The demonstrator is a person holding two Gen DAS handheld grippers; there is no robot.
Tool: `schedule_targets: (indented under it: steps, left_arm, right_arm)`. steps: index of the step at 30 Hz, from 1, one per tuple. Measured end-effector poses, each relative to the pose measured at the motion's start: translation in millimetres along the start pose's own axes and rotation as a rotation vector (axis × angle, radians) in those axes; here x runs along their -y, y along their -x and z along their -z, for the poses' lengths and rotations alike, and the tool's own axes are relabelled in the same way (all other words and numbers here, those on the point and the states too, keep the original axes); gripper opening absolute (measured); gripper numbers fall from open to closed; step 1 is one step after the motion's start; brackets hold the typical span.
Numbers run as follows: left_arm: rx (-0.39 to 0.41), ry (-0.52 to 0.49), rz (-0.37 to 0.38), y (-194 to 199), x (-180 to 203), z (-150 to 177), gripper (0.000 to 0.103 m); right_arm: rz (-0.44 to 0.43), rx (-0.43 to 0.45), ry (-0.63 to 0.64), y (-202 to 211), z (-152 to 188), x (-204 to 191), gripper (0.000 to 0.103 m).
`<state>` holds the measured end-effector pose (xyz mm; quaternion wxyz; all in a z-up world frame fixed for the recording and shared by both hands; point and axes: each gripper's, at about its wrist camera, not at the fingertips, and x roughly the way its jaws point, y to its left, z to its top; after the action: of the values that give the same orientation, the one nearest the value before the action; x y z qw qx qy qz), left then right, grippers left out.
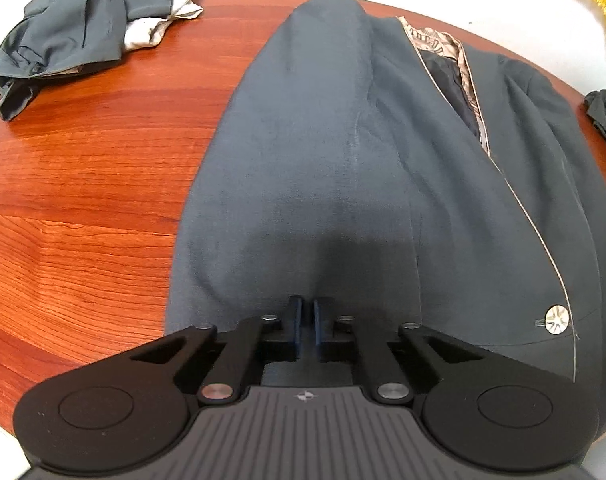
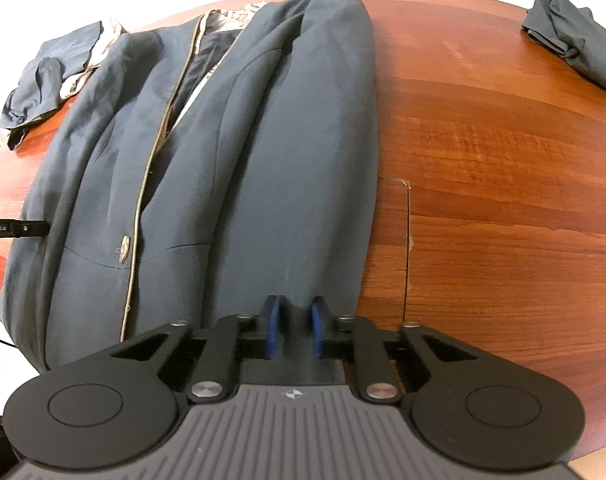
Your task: Fold clothes
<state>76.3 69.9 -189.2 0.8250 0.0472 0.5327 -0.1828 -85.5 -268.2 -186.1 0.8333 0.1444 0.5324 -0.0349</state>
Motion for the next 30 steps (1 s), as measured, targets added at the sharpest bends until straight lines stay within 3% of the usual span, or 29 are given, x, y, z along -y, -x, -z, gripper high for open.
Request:
schedule_targets:
  steps: [2,12,19,21,23,25,30]
  left_arm:
    - [0.01,0.006,0.004,5,-1,0,0.001]
    - [0.093,0.067,-0.03,33,-19,-8,0.001]
    - [0.158,0.108,-0.123,45,-45,-21,0.001]
    - [0.173,0.112,-0.153,48,-54,-27,0.001]
    - [0.183,0.108,-0.172,51,-61,-31,0.001]
    - [0.192,0.104,-0.192,54,-68,-35,0.001]
    - [0.212,0.092,-0.266,56,-95,-55,0.001]
  right_arm:
    - [0.0,0.013,-0.003,6,0,0,0.004]
    - [0.027,0.068,-0.025,41,-8,9,0.002]
    - [0.049,0.082,-0.06,49,-21,34,0.001]
    - [0.035,0.064,-0.057,45,-22,36,0.005]
    - [0.022,0.046,-0.048,40,-22,35,0.02]
    - [0.019,0.037,-0.044,38,-19,34,0.026]
    - [0.007,0.007,-0.044,28,-13,28,0.026]
